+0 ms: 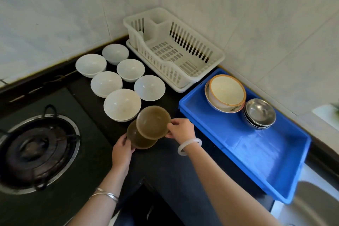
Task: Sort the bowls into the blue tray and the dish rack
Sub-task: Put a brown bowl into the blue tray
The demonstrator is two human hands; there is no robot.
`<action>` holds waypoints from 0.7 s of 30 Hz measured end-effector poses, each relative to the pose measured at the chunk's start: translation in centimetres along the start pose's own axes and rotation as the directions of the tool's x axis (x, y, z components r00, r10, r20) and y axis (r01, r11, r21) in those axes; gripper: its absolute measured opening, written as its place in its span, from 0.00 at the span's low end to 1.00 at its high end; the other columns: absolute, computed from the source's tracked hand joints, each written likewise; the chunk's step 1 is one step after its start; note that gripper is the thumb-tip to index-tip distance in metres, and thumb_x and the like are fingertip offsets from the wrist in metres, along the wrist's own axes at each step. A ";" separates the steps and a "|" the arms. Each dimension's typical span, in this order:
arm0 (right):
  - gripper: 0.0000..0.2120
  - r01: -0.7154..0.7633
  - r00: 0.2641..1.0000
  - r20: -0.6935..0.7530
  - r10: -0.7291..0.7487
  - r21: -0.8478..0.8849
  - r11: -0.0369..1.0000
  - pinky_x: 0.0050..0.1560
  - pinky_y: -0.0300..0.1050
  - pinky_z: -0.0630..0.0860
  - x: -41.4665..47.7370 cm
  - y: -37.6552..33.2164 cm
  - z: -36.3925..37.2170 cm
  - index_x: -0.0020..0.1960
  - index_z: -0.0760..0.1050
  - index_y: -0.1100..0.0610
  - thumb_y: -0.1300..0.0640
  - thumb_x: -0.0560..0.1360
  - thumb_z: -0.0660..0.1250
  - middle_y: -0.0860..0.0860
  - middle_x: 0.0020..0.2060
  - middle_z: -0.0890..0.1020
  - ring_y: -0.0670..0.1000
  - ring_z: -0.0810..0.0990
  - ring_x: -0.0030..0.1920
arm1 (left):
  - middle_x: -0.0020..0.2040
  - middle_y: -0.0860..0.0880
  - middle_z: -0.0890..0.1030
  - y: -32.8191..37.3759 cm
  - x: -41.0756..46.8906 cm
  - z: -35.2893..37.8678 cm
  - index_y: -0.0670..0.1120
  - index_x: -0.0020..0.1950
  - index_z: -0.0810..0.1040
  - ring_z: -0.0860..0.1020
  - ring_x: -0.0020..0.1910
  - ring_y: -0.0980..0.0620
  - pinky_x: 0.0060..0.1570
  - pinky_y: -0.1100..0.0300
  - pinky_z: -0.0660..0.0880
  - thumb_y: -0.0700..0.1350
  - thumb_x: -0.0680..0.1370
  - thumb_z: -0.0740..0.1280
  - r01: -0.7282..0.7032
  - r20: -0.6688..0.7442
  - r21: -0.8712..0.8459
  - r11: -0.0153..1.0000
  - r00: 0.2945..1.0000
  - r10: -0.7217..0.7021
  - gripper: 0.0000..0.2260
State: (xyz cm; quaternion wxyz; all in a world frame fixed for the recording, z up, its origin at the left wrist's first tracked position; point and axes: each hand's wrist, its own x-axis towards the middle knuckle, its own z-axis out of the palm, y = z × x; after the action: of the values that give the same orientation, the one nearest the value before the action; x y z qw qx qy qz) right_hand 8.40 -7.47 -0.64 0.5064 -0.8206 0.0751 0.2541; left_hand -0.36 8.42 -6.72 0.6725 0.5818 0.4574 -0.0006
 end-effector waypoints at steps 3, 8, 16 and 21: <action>0.06 0.016 1.000 0.025 -0.013 -0.095 0.995 0.44 0.42 0.83 -0.1 0.2 1.3 0.41 0.76 0.48 0.57 0.75 0.66 0.49 0.38 0.83 0.45 0.84 0.37 | 0.65 0.42 0.74 0.1 0.1 -0.2 0.45 0.68 0.70 0.75 0.61 0.44 0.55 0.53 0.74 0.46 0.81 0.56 0.027 -0.006 -0.049 0.998 1.000 -0.027 0.16; 0.08 0.011 1.000 0.029 -0.005 -0.192 0.981 0.42 0.40 0.82 0.2 0.3 2.6 0.38 0.74 0.48 0.57 0.75 0.66 0.48 0.35 0.82 0.45 0.83 0.36 | 0.64 0.43 0.74 0.1 0.2 -0.1 0.45 0.68 0.69 0.75 0.60 0.43 0.54 0.52 0.75 0.49 0.80 0.58 0.006 0.002 -0.021 1.000 1.000 -0.006 0.18; 0.09 -0.041 0.999 -0.035 0.033 -0.243 0.969 0.41 0.43 0.81 1.0 1.1 3.7 0.51 0.70 0.50 0.57 0.73 0.67 0.51 0.43 0.80 0.49 0.82 0.40 | 0.65 0.43 0.74 -0.2 0.9 0.1 0.46 0.68 0.69 0.76 0.60 0.45 0.53 0.54 0.76 0.41 0.80 0.58 0.014 0.024 0.058 0.998 1.000 -0.016 0.16; 0.15 -0.123 0.992 -0.007 0.123 -0.149 0.981 0.49 0.48 0.81 1.6 2.6 3.1 0.61 0.70 0.52 0.58 0.75 0.65 0.50 0.48 0.78 0.50 0.81 0.47 | 0.66 0.43 0.72 -0.1 1.2 -0.1 0.46 0.69 0.68 0.75 0.60 0.44 0.54 0.53 0.76 0.39 0.80 0.58 0.053 0.008 0.043 0.998 0.999 -0.053 0.17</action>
State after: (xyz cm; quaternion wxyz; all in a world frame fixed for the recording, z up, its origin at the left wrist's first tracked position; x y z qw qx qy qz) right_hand 7.75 -5.75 -4.61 0.4272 -0.8496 0.1058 0.2909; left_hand 0.22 9.07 -7.51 0.6619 0.5835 0.4694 -0.0307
